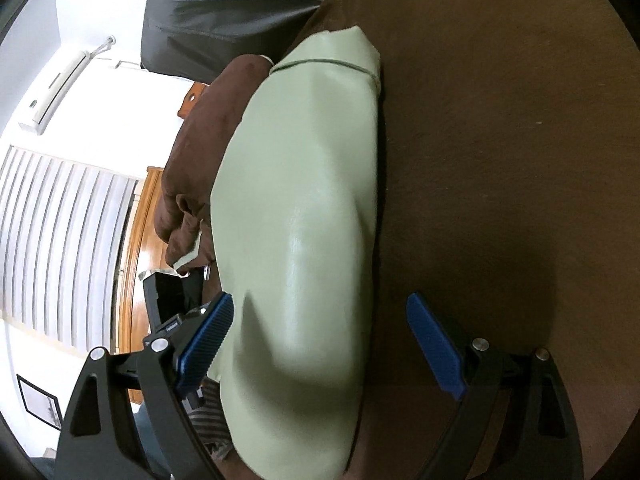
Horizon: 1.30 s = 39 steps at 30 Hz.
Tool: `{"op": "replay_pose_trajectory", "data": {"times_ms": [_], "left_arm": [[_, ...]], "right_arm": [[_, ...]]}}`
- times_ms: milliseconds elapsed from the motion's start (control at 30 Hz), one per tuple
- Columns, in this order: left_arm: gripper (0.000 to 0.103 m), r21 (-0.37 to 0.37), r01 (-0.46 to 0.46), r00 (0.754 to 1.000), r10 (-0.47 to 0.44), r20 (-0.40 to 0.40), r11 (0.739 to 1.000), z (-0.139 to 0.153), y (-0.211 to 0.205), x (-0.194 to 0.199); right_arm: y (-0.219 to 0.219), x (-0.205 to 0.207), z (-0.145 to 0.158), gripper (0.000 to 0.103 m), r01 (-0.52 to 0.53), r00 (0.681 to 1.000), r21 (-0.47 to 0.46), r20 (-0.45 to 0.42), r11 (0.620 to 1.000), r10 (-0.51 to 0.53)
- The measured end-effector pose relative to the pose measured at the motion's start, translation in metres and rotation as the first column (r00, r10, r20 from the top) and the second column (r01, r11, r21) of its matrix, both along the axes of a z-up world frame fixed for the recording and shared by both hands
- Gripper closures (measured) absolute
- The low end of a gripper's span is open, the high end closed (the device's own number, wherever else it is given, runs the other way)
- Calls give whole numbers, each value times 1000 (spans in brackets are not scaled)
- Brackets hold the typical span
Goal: Fold large clothes
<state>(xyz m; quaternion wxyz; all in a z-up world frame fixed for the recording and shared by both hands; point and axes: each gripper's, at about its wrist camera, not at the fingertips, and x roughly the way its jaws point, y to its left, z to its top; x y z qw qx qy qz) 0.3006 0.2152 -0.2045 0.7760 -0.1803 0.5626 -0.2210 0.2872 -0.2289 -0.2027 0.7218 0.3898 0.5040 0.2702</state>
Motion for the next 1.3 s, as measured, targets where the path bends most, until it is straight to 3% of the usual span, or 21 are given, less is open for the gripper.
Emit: {"op": "replay_pose_trajectory", "data": {"times_ms": [267, 367, 467, 500, 567, 667, 733, 933, 1067, 1300], "left_arm": [[13, -165, -6, 1000, 9, 16, 986, -12, -2, 3], [13, -169, 29, 999, -25, 26, 985, -12, -15, 6], [14, -141, 73, 997, -68, 40, 987, -10, -27, 9], [16, -133, 76, 997, -71, 42, 988, -9, -28, 9], [43, -93, 77, 996, -72, 50, 993, -6, -32, 7], [60, -50, 86, 993, -81, 87, 995, 4, -38, 4], [64, -8, 93, 989, -91, 116, 996, 13, -46, 1], [73, 32, 90, 983, -94, 155, 995, 40, -47, -2], [79, 49, 89, 979, -96, 180, 995, 63, -52, -7], [80, 71, 101, 975, -113, 191, 992, 85, -61, -22]], "right_arm": [[24, 19, -8, 16, -45, 999, 7, -3, 999, 45], [36, 25, -9, 17, -74, 997, -31, 2, 997, 74], [37, 23, -11, 25, -70, 998, -52, 7, 996, 70], [36, 21, -12, 31, -62, 998, -66, 13, 996, 63], [34, 19, -13, 41, -49, 999, -79, 18, 996, 50], [31, 15, -11, 51, -34, 999, -83, 29, 996, 36], [31, 15, -7, 59, -30, 998, -80, 46, 996, 34], [30, 15, 11, 68, -42, 995, -82, 84, 996, 49], [29, 16, 29, 70, -53, 992, -72, 109, 996, 61], [33, 8, 66, 71, -105, 982, -89, 149, 990, 118]]}}
